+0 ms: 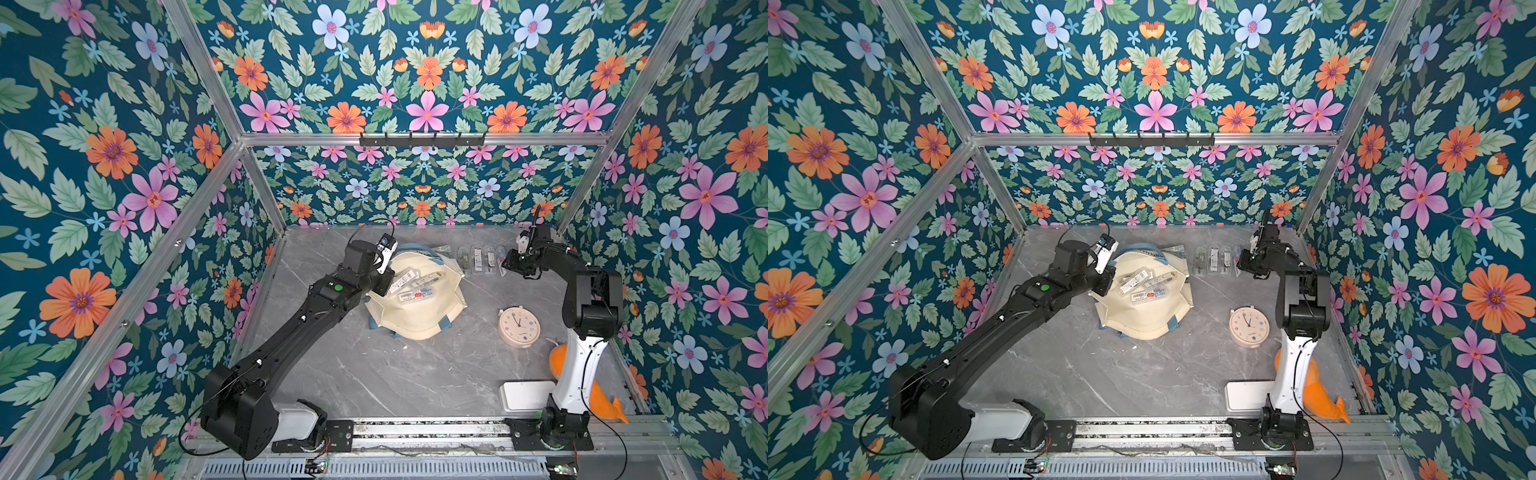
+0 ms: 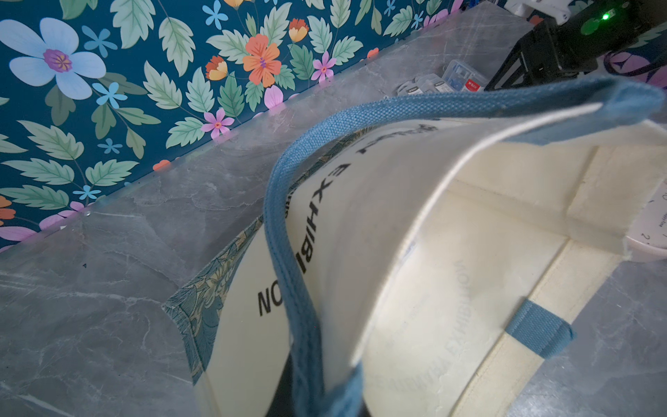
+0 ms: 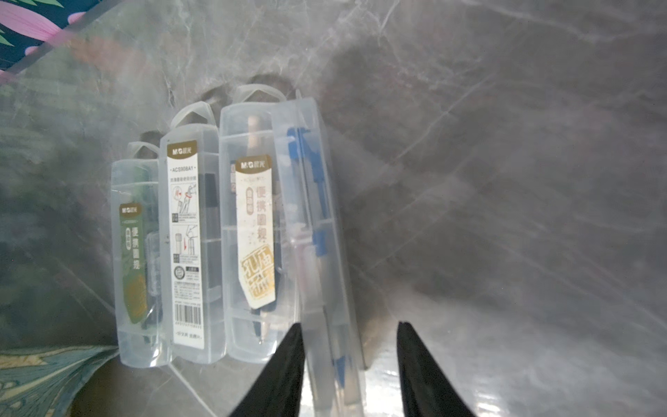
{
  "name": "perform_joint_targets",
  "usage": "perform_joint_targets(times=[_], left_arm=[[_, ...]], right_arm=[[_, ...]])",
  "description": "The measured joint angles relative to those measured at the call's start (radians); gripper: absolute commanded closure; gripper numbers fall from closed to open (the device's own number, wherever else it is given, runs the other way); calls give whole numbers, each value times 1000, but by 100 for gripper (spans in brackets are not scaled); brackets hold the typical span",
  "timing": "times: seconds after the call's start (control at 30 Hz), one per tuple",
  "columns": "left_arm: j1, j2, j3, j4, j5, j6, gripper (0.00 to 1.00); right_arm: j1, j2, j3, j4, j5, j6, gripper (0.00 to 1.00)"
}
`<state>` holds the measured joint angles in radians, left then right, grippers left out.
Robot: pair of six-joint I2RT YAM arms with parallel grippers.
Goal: Take out the compass set from the canvas bag
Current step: Place the compass set at the center of the board.
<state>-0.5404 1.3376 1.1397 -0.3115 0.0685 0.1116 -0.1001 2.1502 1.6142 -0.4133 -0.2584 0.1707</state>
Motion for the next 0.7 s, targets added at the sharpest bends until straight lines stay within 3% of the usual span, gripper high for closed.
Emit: perform_joint_targets(times=[0.5, 0.7], left_arm=[[0, 0, 0, -2, 12, 3, 100], [0, 0, 0, -2, 13, 3, 100]], right_arm=[[-19, 68, 94, -65, 7, -16, 51], [-19, 111, 150, -87, -12, -16, 55]])
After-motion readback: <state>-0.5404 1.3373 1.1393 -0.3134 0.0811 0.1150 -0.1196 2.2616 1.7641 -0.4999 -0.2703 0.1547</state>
